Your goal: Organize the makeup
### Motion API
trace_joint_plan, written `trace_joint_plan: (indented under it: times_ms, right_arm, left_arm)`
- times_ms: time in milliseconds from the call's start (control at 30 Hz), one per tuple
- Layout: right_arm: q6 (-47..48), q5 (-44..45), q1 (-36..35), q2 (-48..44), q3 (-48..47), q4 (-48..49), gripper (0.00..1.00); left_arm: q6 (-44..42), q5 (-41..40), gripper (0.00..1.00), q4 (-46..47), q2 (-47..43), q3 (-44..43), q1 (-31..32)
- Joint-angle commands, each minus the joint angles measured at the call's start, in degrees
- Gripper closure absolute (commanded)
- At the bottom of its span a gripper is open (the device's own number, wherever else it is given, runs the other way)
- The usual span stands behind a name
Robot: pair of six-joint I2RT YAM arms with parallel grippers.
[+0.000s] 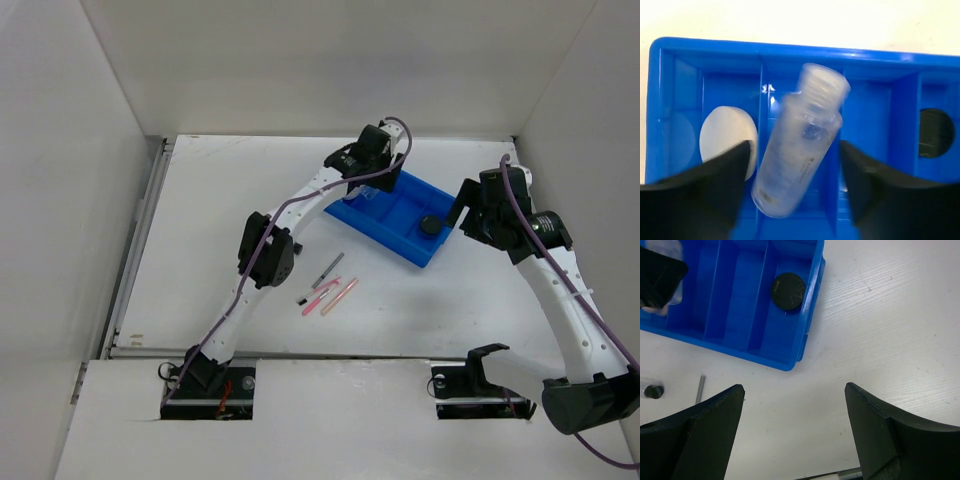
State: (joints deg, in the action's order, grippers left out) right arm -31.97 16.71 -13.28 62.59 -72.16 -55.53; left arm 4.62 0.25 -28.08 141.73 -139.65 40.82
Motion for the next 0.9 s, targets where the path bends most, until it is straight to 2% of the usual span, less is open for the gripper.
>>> trace_joint_plan:
  times_ms: [0,67,100,133,233,300,367,500,533,567,633,700,767,800,867]
  right_arm:
    - [-0.5,1.0,0.2,-0.7,-0.2,-0.3,0.12]
    - [-0.5,1.0,0.2,-0.7,-0.7,-0.3,0.12]
    - [-0.5,1.0,0.2,-0.7,-0.7,-0.3,0.12]
    - [-0.5,1.0,0.2,-0.7,-0.7,-0.8,0.12]
    - [-0.5,1.0,0.2,-0.7,-0.7,-0.8,0.12]
    - [-0.5,1.0,0.2,-0.7,-1.2,-0.8,0.12]
    - [-0.5,1.6,0.2,-0.7,-1.2,-1.3,0.12]
    - [-0.5,1.6,0.2,-1.2,-1.2,-0.8,0.12]
    - [-0.5,1.0,0.2,-1.2,-1.2,-0.3,0.12]
    - [-0.5,0.3,0.2,-1.2,-1.2,-0.3,0.12]
    - [-0.5,-0.5,0.2,-1.8,-1.2,0.2,0.12]
    - [0.1,-2.1,0.2,-1.8,-1.2,1.5,0.12]
    - [0.1,-2.9,0.2,-1.8,-0.7,2.0,0.12]
    - [0.1,-3.5,0.2,-1.8,-0.7,2.0,0.12]
    - [0.1,-4.0,0.2,-2.3,-0.7,2.0,0.12]
  left_arm:
    - [0.7,0.8,0.25,2.7,-0.8,-2.6,0.1]
    - [0.7,0.8,0.17,2.7,-1.6,-2.6,0.1]
    - [0.7,0.8,0.08,2.7,-2.2,-2.6,0.1]
    - [0.7,0.8,0.06,2.7,-2.8,-2.6,0.1]
    - [0.7,0.8,0.05,1.9,-6.0,-2.6,0.1]
    - [1.7,-2.1,0.05,0.0,-10.1,-1.5,0.1]
    - [3.5,-4.9,0.09,-0.7,-14.4,2.7,0.1]
    - [15.2,-16.8,0.1,-2.5,-30.1,18.7,0.1]
    - [21.9,-22.6,0.08,-5.6,-31.9,21.6,-0.5]
    - [24.6,-24.9,0.04,-7.6,-33.5,26.5,-0.5]
    - [29.2,-29.5,0.04,-13.9,-36.2,30.0,-1.0]
    - [34.4,-37.1,0.0,-16.4,-36.9,35.7,-1.0]
    - [39.2,-39.0,0.0,-22.6,-37.6,37.6,-1.9]
    - [46.7,-38.5,0.0,-25.9,-36.4,37.6,-2.7]
    - [54.1,-35.6,0.0,-34.5,-33.6,36.6,-5.8]
